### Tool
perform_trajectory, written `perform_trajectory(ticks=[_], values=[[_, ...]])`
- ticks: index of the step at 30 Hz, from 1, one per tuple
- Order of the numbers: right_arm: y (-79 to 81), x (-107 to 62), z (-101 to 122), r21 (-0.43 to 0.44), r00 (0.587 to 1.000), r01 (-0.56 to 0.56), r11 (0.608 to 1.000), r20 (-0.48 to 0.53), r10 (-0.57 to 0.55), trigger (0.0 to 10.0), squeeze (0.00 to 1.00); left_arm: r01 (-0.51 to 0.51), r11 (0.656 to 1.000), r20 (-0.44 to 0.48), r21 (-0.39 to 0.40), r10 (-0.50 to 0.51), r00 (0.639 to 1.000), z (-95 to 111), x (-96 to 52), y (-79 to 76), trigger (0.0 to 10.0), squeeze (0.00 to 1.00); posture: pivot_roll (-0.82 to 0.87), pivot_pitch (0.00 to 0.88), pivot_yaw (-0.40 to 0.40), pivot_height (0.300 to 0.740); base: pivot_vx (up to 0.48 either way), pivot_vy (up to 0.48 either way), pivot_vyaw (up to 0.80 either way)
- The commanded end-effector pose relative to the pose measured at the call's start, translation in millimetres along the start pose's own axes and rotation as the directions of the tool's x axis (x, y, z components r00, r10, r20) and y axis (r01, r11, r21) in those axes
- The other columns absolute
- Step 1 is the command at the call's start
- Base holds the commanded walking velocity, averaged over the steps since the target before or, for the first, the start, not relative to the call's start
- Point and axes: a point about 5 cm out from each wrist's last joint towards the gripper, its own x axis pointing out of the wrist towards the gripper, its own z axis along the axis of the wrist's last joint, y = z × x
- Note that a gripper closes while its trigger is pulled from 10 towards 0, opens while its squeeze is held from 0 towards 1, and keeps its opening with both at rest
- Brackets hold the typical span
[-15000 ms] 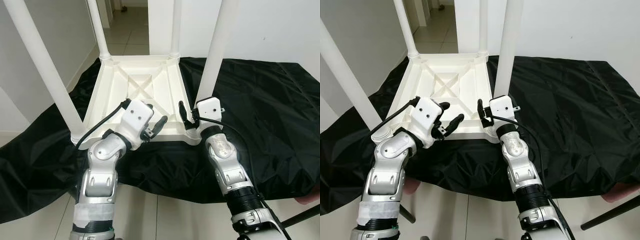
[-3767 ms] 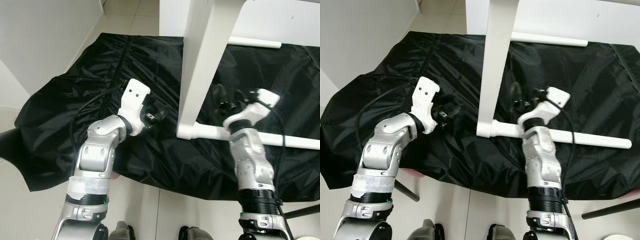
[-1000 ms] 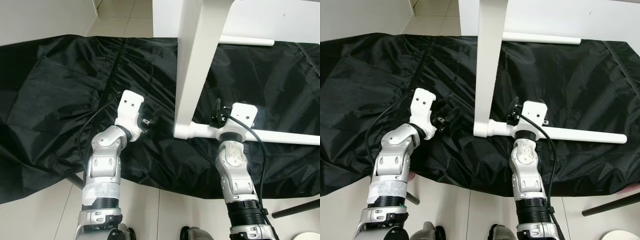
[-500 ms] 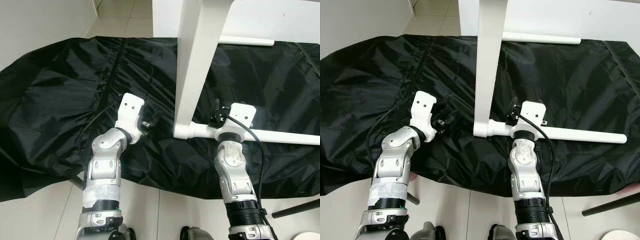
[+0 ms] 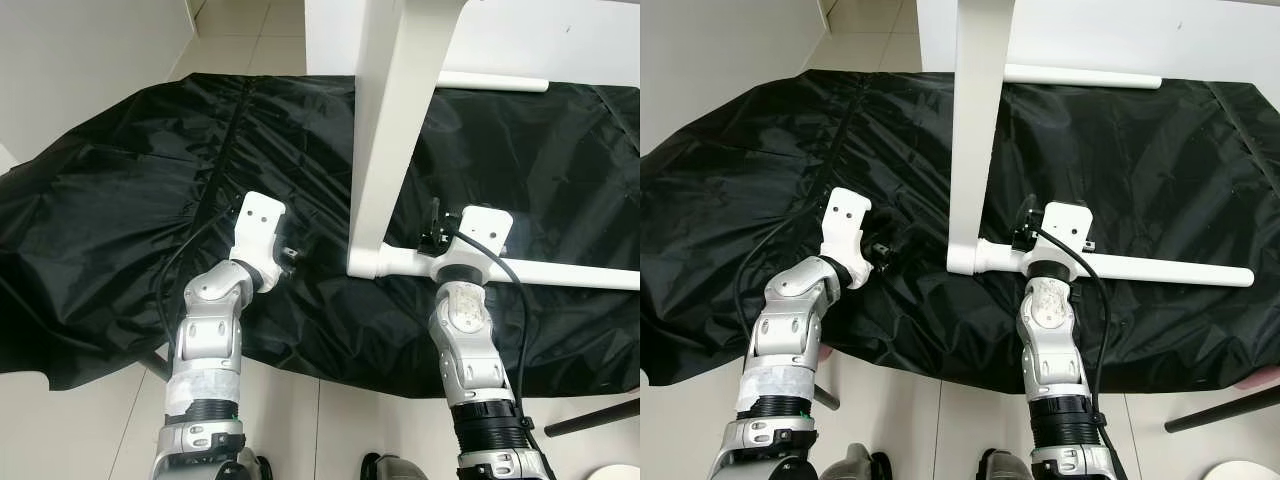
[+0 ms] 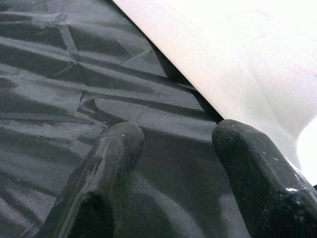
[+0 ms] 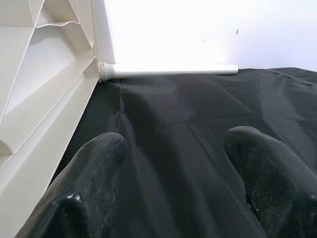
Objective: Building children table
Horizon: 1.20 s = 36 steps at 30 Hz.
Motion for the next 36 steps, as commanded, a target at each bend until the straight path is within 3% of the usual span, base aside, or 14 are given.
perform_trajectory(ticks=[1,8,22,30,36], values=[[2.3,0.6,-3,-0.009,1.0,-0.007,1.0,-0.016,0.007,10.0,0.0,-0.353,0.933,0.019,-0.069,0.355,0.935,7,8.7,2.7,10.0,0.0,-0.11,0.102,0.08,0.74,0.0,0.0,0.0],[0.8,4.8,1,-0.015,1.0,-0.019,1.0,0.007,0.019,10.0,0.0,-0.369,0.929,0.024,-0.041,0.37,0.929,10,9.4,7.8,10.0,0.0,-0.11,0.105,0.081,0.74,0.0,0.0,0.0],[-9.6,10.7,4,-0.031,0.999,0.035,0.999,0.017,-0.035,10.0,0.0,-0.317,0.949,0.062,0.012,0.315,0.947,17,11.2,1.0,10.0,0.0,-0.11,0.108,0.073,0.74,0.0,0.0,0.0],[-20.8,18.6,4,-0.074,0.999,0.03,0.997,0.02,-0.028,10.0,0.0,-0.241,0.961,0.094,0.135,0.23,0.969,16,4.6,3.0,10.0,0.0,-0.13,0.088,0.053,0.74,0.0,0.0,0.0],[-26.3,19.7,4,-0.091,1.0,0.014,0.996,0.02,-0.012,10.0,0.0,-0.245,0.959,0.099,0.145,0.232,0.968,16,2.7,6.2,10.0,0.0,-0.14,0.063,0.053,0.74,0.0,0.0,0.0]])
